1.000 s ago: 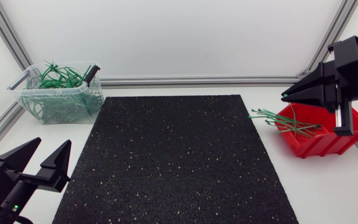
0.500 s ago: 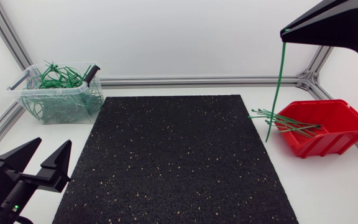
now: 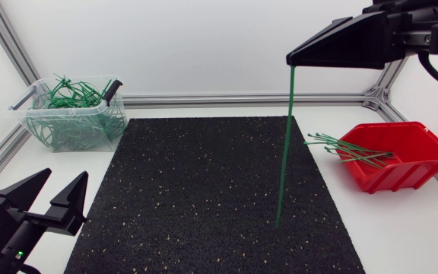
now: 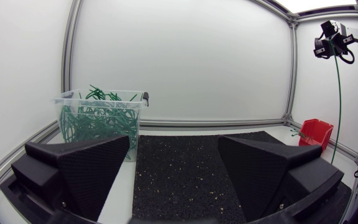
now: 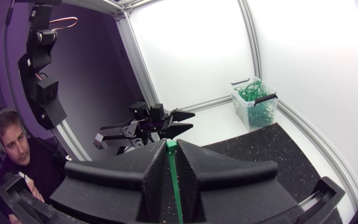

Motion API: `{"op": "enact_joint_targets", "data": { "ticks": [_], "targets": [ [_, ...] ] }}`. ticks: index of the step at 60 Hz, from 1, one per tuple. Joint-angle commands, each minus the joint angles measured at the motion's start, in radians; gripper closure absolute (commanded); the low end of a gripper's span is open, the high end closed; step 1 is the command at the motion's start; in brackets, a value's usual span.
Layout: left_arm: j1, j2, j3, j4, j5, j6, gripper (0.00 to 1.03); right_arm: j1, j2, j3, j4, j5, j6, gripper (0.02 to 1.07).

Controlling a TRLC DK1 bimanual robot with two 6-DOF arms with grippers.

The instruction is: Take a green cable tie from the red box, thread the tail through the head to close it, then place it in the transparent bin on the left.

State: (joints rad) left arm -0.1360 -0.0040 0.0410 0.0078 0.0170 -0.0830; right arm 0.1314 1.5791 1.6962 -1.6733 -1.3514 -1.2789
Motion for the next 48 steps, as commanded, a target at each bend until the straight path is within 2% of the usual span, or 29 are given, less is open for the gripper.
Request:
{"op": "enact_joint_targets", "data": {
  "ticks": [1, 3, 35, 48],
  "targets": [
    [-0.008, -0.004, -0.038, -0.028, -0.003, -0.017, 0.04, 0.022, 0.052, 0.022, -0.206, -0.029, -0.152, 0.91],
    [-0.008, -0.004, -0.038, -0.028, -0.003, -0.017, 0.04, 0.034, 0.061, 0.020, -0.240, -0.041, -0.178, 0.91],
    [-0.016, 0.001, -0.038, -0.029, -0.005, -0.017, 0.04, 0.306, 0.162, -0.153, -0.240, -0.055, -0.266, 0.93],
    [-0.016, 0.001, -0.038, -0.029, -0.005, -0.017, 0.04, 0.298, 0.272, -0.198, -0.241, -0.051, -0.346, 0.93]
  ]
}}
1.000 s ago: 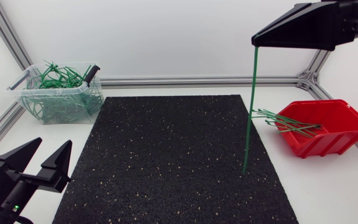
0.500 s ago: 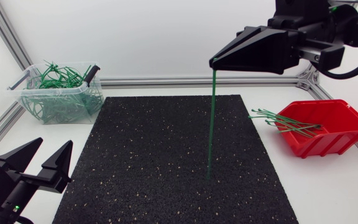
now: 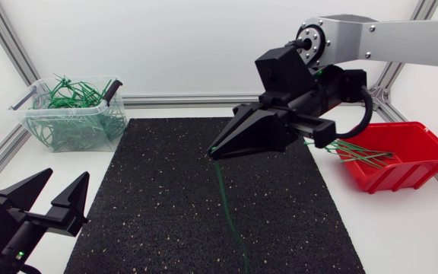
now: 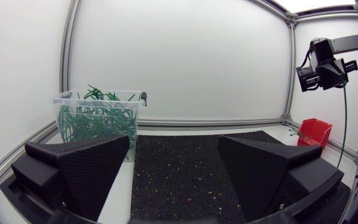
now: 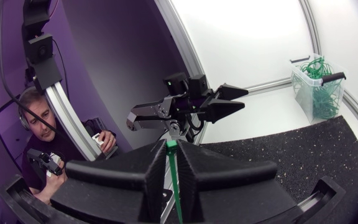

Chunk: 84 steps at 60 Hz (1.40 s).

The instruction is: Take a green cable tie from the red box, thread the tail through the head to close it, then place it in the transparent bin on the left.

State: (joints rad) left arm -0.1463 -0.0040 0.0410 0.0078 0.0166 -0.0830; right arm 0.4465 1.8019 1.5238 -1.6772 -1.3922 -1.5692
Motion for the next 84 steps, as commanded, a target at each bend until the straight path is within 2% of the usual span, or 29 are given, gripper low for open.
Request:
{"op": "enact_joint_targets", "data": {
  "ticks": [1, 11, 31, 34, 37, 43, 47, 49, 60, 64, 65, 69, 70, 79, 84],
  "targets": [
    [-0.006, 0.001, -0.038, -0.029, -0.004, -0.017, 0.04, -0.023, 0.060, -0.025, -0.237, -0.008, -0.061, 0.93],
    [-0.010, 0.001, -0.038, -0.031, -0.004, -0.017, 0.04, -0.072, 0.122, -0.001, -0.237, 0.001, -0.094, 0.93],
    [-0.059, -0.011, -0.041, -0.005, -0.012, -0.043, 0.04, -0.060, 0.105, 0.019, -0.239, 0.004, -0.094, 0.94],
    [-0.064, -0.011, -0.039, 0.012, 0.051, -0.070, 0.04, -0.055, 0.099, 0.022, -0.239, 0.004, -0.091, 0.94],
    [-0.064, -0.011, -0.036, 0.018, 0.080, -0.075, 0.05, -0.052, 0.096, 0.027, -0.239, 0.004, -0.087, 0.94],
    [-0.065, -0.010, -0.023, 0.049, 0.175, -0.089, 0.12, -0.042, 0.089, 0.042, -0.240, 0.004, -0.075, 0.94],
    [-0.068, 0.007, -0.023, 0.090, 0.198, -0.089, 0.12, -0.035, 0.082, 0.055, -0.240, 0.004, -0.066, 0.94],
    [-0.075, 0.050, -0.021, 0.129, 0.221, -0.089, 0.16, -0.032, 0.080, 0.062, -0.240, 0.004, -0.058, 0.94],
    [-0.122, 0.354, 0.066, 0.268, 0.312, -0.093, 0.17, -0.015, 0.065, 0.096, -0.240, 0.002, -0.032, 0.94],
    [-0.108, 0.475, 0.126, 0.271, 0.388, -0.093, 0.17, -0.009, 0.063, 0.099, -0.240, 0.002, -0.031, 0.94],
    [-0.095, 0.516, 0.146, 0.278, 0.431, -0.093, 0.17, -0.009, 0.062, 0.102, -0.240, 0.002, -0.031, 0.94],
    [-0.081, 0.570, 0.168, 0.305, 0.494, -0.100, 0.17, -0.006, 0.062, 0.108, -0.240, -0.001, -0.026, 0.94],
    [-0.081, 0.601, 0.180, 0.319, 0.534, -0.100, 0.17, -0.005, 0.062, 0.111, -0.240, 0.001, -0.026, 0.94],
    [-0.091, 0.716, 0.231, 0.365, 0.664, -0.100, 0.16, -0.003, 0.060, 0.128, -0.240, -0.001, -0.025, 0.94],
    [-0.108, 0.773, 0.261, 0.393, 0.703, -0.100, 0.16, -0.011, 0.068, 0.145, -0.242, -0.001, -0.025, 0.94]
  ]
}}
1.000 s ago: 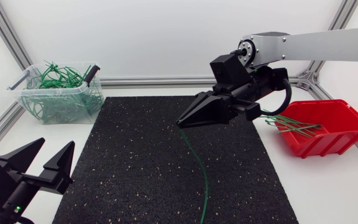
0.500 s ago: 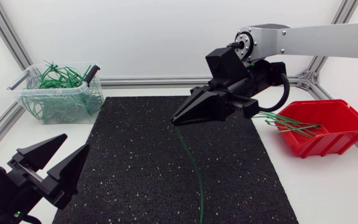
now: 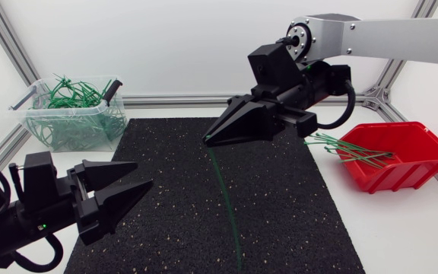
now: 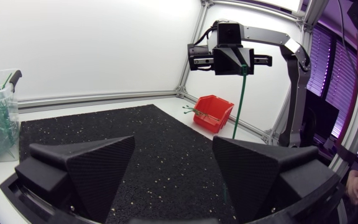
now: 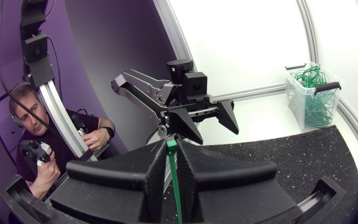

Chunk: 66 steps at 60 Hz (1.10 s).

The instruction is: Take a green cable tie from the red box, thread the tail through the head to close it, then place it in the transparent bin on the left.

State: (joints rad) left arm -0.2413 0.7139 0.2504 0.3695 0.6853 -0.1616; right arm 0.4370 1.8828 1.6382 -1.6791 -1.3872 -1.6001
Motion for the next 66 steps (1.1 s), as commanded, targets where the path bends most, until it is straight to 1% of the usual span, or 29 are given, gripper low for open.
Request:
{"op": "enact_joint_targets", "data": {
  "ticks": [1, 7, 10, 17, 19, 23, 27, 31, 36, 42, 53, 66],
  "targets": [
    [-0.015, 0.067, 0.059, 0.034, 0.042, -0.021, 0.16, -0.003, -0.011, 0.034, -0.240, -0.006, 0.006, 0.94],
    [-0.016, 0.160, 0.105, 0.066, 0.122, -0.019, 0.16, -0.012, -0.004, 0.051, -0.243, -0.007, 0.005, 0.94],
    [-0.016, 0.208, 0.135, 0.069, 0.166, -0.019, 0.16, -0.015, 0.001, 0.058, -0.243, -0.006, 0.005, 0.94],
    [-0.010, 0.325, 0.213, 0.083, 0.240, -0.019, 0.16, -0.026, 0.007, 0.066, -0.245, -0.006, -0.006, 0.94],
    [-0.010, 0.358, 0.236, 0.089, 0.273, -0.019, 0.16, -0.032, 0.010, 0.068, -0.245, -0.006, -0.009, 0.94],
    [-0.015, 0.406, 0.257, 0.135, 0.330, -0.021, 0.16, -0.043, 0.015, 0.069, -0.245, -0.006, -0.020, 0.94],
    [-0.027, 0.427, 0.271, 0.171, 0.358, -0.019, 0.16, -0.047, 0.016, 0.069, -0.245, -0.006, -0.027, 0.94],
    [-0.047, 0.460, 0.285, 0.195, 0.367, -0.018, 0.16, -0.047, 0.016, 0.068, -0.245, -0.007, -0.037, 0.94],
    [-0.072, 0.526, 0.313, 0.221, 0.398, -0.012, 0.16, -0.047, 0.021, 0.069, -0.245, -0.015, -0.047, 0.94],
    [-0.107, 0.584, 0.328, 0.273, 0.398, -0.009, 0.16, -0.047, 0.042, 0.091, -0.245, -0.019, -0.049, 0.94],
    [-0.165, 0.639, 0.363, 0.318, 0.398, -0.007, 0.16, -0.047, 0.072, 0.126, -0.251, -0.035, -0.049, 0.94],
    [-0.190, 0.696, 0.397, 0.370, 0.398, -0.004, 0.16, -0.046, 0.090, 0.135, -0.254, -0.047, -0.055, 0.94]
  ]
}}
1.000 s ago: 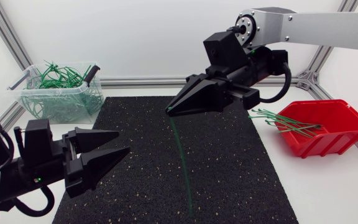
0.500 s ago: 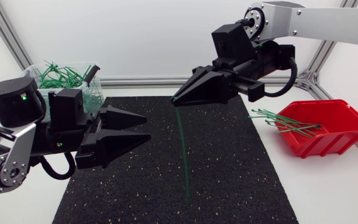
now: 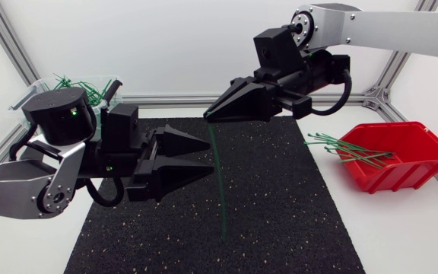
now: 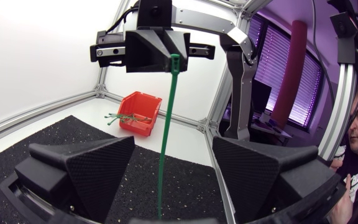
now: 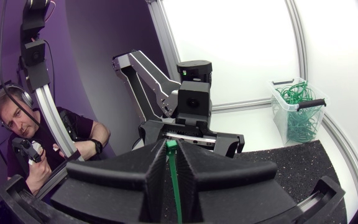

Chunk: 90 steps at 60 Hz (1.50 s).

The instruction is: Take a green cable tie from the red box, thread the tail through the head to close it, then place it in the transparent bin on the left.

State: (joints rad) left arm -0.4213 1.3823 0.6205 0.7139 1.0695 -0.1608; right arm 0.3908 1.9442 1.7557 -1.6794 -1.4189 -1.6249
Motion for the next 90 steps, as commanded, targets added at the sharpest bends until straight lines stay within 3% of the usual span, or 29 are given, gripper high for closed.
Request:
{"op": "enact_joint_targets", "data": {
  "ticks": [1, 27, 36, 46, 50, 54, 55, 58, 74, 79, 86, 88, 90],
  "targets": [
    [-0.011, 0.029, 0.028, 0.032, 0.014, -0.003, 0.16, -0.001, 0.029, 0.018, -0.253, -0.017, -0.032, 0.94],
    [-0.036, 0.066, 0.056, 0.056, 0.027, 0.021, 0.17, 0.000, 0.039, 0.013, -0.261, -0.032, -0.049, 0.94],
    [-0.034, 0.075, 0.070, 0.075, 0.040, 0.024, 0.43, 0.000, 0.039, 0.001, -0.263, -0.031, -0.064, 0.94],
    [-0.024, 0.086, 0.085, 0.075, 0.038, 0.010, 0.44, 0.000, 0.038, -0.002, -0.263, -0.031, -0.067, 0.94],
    [-0.017, 0.081, 0.087, 0.075, 0.040, 0.009, 0.50, 0.000, 0.038, -0.004, -0.263, -0.031, -0.070, 0.94],
    [-0.013, 0.078, 0.087, 0.075, 0.040, 0.009, 0.64, 0.002, 0.036, -0.007, -0.264, -0.031, -0.072, 0.94],
    [-0.010, 0.075, 0.088, 0.075, 0.040, 0.009, 0.72, 0.000, 0.035, -0.007, -0.264, -0.031, -0.073, 0.94],
    [-0.004, 0.070, 0.088, 0.075, 0.040, 0.009, 0.79, 0.000, 0.033, -0.010, -0.264, -0.031, -0.076, 0.94],
    [0.009, 0.054, 0.090, 0.073, 0.040, 0.001, 0.80, 0.000, 0.030, -0.022, -0.266, -0.031, -0.087, 0.94],
    [0.009, 0.052, 0.096, 0.073, 0.041, 0.000, 0.90, 0.000, 0.025, -0.025, -0.266, -0.029, -0.087, 0.94],
    [0.007, 0.050, 0.105, 0.073, 0.041, -0.008, 0.92, -0.001, 0.022, -0.027, -0.266, -0.029, -0.087, 0.94],
    [0.007, 0.050, 0.107, 0.073, 0.041, -0.009, 0.99, -0.001, 0.022, -0.027, -0.266, -0.029, -0.089, 0.94],
    [0.007, 0.050, 0.107, 0.071, 0.041, -0.011, 1.00, 0.000, 0.022, -0.028, -0.266, -0.029, -0.090, 0.94]
  ]
}}
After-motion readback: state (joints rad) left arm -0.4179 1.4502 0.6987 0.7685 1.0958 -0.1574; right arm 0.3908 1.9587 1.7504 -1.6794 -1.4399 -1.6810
